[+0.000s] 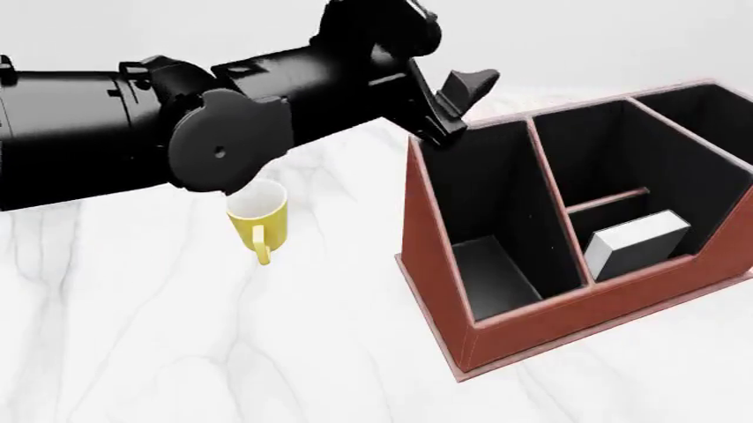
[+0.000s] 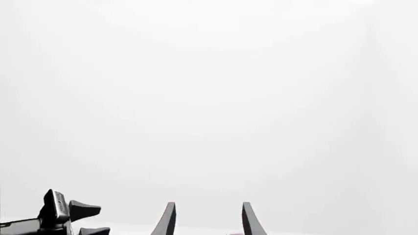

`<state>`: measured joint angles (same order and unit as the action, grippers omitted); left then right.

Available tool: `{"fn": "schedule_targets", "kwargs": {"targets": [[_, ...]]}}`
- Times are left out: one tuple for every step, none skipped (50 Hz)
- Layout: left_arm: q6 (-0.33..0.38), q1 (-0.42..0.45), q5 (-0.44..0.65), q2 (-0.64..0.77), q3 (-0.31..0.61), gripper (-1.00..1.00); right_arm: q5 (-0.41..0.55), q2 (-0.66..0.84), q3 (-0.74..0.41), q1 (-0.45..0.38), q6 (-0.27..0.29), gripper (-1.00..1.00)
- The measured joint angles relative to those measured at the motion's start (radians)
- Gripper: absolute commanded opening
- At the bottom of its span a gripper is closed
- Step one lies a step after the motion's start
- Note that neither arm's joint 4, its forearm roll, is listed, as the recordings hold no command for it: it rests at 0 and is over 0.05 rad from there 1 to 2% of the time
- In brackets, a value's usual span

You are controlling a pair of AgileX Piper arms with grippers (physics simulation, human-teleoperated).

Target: Pick up the book and place it in the back compartment of the caddy.

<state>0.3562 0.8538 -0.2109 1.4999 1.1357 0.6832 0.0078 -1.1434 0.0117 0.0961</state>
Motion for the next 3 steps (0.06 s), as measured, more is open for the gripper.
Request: {"fn": "schedule_targets", "kwargs": {"targets": [[0.009,-0.007,-0.026,-0.032,-0.035,1.00,0.017,-0.001,-0.017,0.002,0.000,1.00],[0.021,-0.015,-0.054,-0.067,-0.072,1.00,0.032,-0.002,-0.032,0.004,-0.001,1.00],[0.036,-0.021,-0.085,-0.105,-0.111,1.00,0.046,-0.002,-0.045,0.006,-0.004,1.00]]}}
